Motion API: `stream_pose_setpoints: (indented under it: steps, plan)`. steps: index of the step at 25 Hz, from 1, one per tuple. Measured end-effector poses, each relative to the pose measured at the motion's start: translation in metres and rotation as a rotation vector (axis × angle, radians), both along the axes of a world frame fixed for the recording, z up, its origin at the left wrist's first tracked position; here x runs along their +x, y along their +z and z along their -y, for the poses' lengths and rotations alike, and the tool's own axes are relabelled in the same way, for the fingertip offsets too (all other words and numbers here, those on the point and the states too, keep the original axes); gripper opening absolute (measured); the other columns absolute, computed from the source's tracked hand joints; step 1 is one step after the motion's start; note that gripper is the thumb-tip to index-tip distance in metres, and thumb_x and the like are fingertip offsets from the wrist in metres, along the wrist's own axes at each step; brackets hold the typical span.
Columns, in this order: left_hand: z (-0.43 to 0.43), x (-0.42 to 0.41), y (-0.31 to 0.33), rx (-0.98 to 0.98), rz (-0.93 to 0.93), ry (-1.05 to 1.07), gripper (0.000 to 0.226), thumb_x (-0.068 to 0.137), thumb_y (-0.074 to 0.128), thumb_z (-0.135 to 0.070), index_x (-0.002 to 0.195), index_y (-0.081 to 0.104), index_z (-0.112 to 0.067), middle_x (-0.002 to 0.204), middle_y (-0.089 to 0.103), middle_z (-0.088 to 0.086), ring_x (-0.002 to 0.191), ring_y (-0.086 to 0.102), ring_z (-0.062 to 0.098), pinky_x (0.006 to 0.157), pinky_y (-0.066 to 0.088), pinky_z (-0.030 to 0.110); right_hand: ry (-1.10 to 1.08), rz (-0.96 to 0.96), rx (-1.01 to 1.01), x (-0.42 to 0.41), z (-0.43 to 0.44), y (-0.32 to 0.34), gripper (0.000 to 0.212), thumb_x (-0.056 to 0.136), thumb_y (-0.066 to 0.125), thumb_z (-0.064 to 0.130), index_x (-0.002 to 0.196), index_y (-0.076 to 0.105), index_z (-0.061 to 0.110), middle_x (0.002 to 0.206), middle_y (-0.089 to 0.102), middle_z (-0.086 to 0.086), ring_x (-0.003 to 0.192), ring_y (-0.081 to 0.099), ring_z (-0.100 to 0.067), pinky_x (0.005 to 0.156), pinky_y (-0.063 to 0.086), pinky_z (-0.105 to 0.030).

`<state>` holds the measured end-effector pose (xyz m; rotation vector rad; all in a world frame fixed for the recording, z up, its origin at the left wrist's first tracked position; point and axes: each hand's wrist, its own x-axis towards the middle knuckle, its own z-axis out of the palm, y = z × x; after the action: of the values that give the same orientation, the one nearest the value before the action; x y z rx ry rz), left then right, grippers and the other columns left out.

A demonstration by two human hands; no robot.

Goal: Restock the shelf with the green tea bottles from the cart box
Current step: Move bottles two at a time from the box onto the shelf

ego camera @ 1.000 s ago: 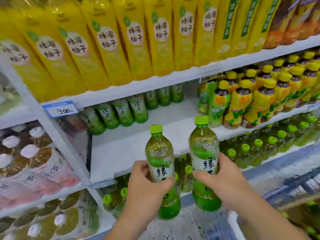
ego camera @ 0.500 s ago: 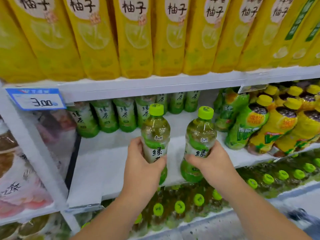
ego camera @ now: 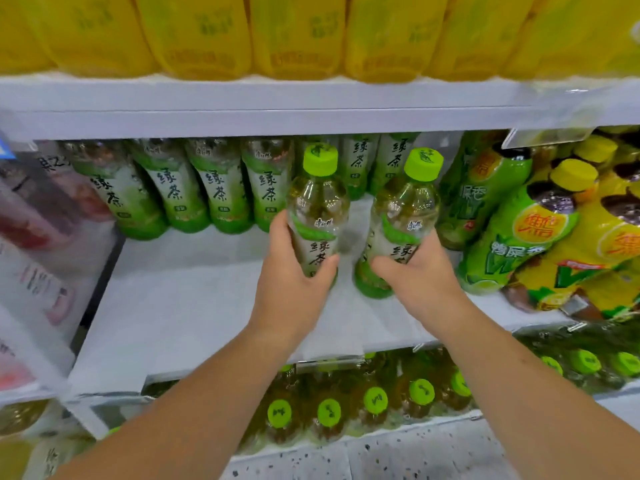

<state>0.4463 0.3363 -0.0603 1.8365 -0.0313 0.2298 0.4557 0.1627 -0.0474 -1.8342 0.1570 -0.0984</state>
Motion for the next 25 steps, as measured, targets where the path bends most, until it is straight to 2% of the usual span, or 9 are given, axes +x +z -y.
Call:
stream_pose_setpoints:
  steps: [3, 6, 8, 11, 13, 16, 18, 21, 25]
  plan:
    - [-0.004, 0.004, -0.006, 0.132, -0.034, 0.02, 0.065, 0.08, 0.083, -0.02, 0.134, 0.047, -0.033, 0.118, 0.051, -0.018, 0.103, 0.05, -0.021, 0.087, 0.043, 0.004, 0.068, -0.072, -0.1, 0.001, 0.013, -0.01, 0.052, 0.077, 0.082, 0.013, 0.112, 0.049, 0.034, 0.103, 0.066, 0.013, 0.09, 0.061, 0.007, 0.072, 0.05, -0.009]
    - [-0.003, 0.002, -0.014, 0.232, -0.096, 0.081, 0.063, 0.08, 0.083, -0.029, 0.133, 0.05, -0.031, 0.116, 0.042, -0.012, 0.097, 0.044, -0.025, 0.077, 0.037, -0.004, 0.047, -0.028, -0.238, -0.006, 0.018, -0.03, 0.055, 0.073, 0.087, 0.025, 0.111, 0.051, 0.039, 0.104, 0.065, 0.02, 0.092, 0.059, 0.016, 0.078, 0.05, -0.008]
    - [-0.003, 0.006, -0.019, 0.258, -0.113, 0.081, 0.068, 0.079, 0.083, -0.031, 0.137, 0.047, -0.033, 0.116, 0.042, -0.011, 0.099, 0.048, -0.017, 0.081, 0.04, 0.002, 0.036, 0.021, -0.288, -0.003, 0.019, -0.036, 0.051, 0.072, 0.088, 0.029, 0.11, 0.055, 0.039, 0.098, 0.065, 0.026, 0.087, 0.057, 0.023, 0.07, 0.043, 0.002]
    - [0.001, 0.018, -0.022, 0.307, -0.109, 0.097, 0.068, 0.079, 0.083, -0.034, 0.137, 0.049, -0.032, 0.117, 0.044, -0.007, 0.102, 0.053, 0.004, 0.092, 0.046, 0.022, 0.035, 0.069, -0.261, 0.016, 0.021, -0.042, 0.05, 0.074, 0.087, 0.029, 0.115, 0.057, 0.033, 0.096, 0.063, 0.03, 0.086, 0.056, 0.025, 0.069, 0.039, 0.006]
    - [0.007, 0.029, -0.022, 0.339, -0.101, 0.14, 0.063, 0.078, 0.083, -0.037, 0.133, 0.052, -0.028, 0.119, 0.049, -0.005, 0.103, 0.054, 0.008, 0.09, 0.047, 0.025, 0.031, 0.076, -0.224, 0.033, 0.02, -0.047, 0.052, 0.075, 0.086, 0.03, 0.117, 0.057, 0.027, 0.101, 0.065, 0.025, 0.09, 0.059, 0.019, 0.075, 0.044, 0.001]
    - [0.014, 0.048, -0.028, 0.276, -0.077, 0.211, 0.06, 0.074, 0.086, -0.038, 0.122, 0.055, -0.022, 0.116, 0.059, -0.003, 0.101, 0.061, 0.013, 0.087, 0.056, 0.036, 0.013, 0.104, -0.143, 0.058, 0.02, -0.058, 0.052, 0.075, 0.086, 0.028, 0.119, 0.058, 0.026, 0.109, 0.071, 0.015, 0.1, 0.068, 0.0, 0.091, 0.057, -0.03]
    - [0.018, 0.059, -0.031, 0.261, -0.058, 0.253, 0.06, 0.074, 0.086, -0.035, 0.12, 0.055, -0.016, 0.115, 0.06, 0.002, 0.102, 0.061, 0.019, 0.087, 0.056, 0.041, 0.044, 0.12, -0.108, 0.071, 0.021, -0.062, 0.051, 0.076, 0.085, 0.025, 0.12, 0.058, 0.026, 0.109, 0.072, 0.012, 0.101, 0.069, -0.006, 0.094, 0.057, -0.039]
    - [0.024, 0.071, -0.031, 0.354, -0.015, 0.293, 0.057, 0.078, 0.084, -0.031, 0.119, 0.053, -0.008, 0.117, 0.057, 0.009, 0.108, 0.056, 0.027, 0.088, 0.052, 0.041, 0.078, 0.154, -0.087, 0.085, 0.024, -0.066, 0.051, 0.078, 0.083, 0.02, 0.124, 0.059, 0.024, 0.111, 0.073, 0.009, 0.104, 0.07, -0.009, 0.096, 0.056, -0.041]
    - [0.031, 0.081, -0.025, 0.538, 0.003, 0.309, 0.052, 0.084, 0.078, -0.031, 0.116, 0.049, -0.002, 0.118, 0.055, 0.013, 0.109, 0.053, 0.029, 0.083, 0.043, 0.033, 0.088, 0.178, -0.069, 0.098, 0.023, -0.069, 0.048, 0.081, 0.081, 0.015, 0.123, 0.059, 0.028, 0.109, 0.072, 0.013, 0.102, 0.069, -0.004, 0.096, 0.056, -0.035]
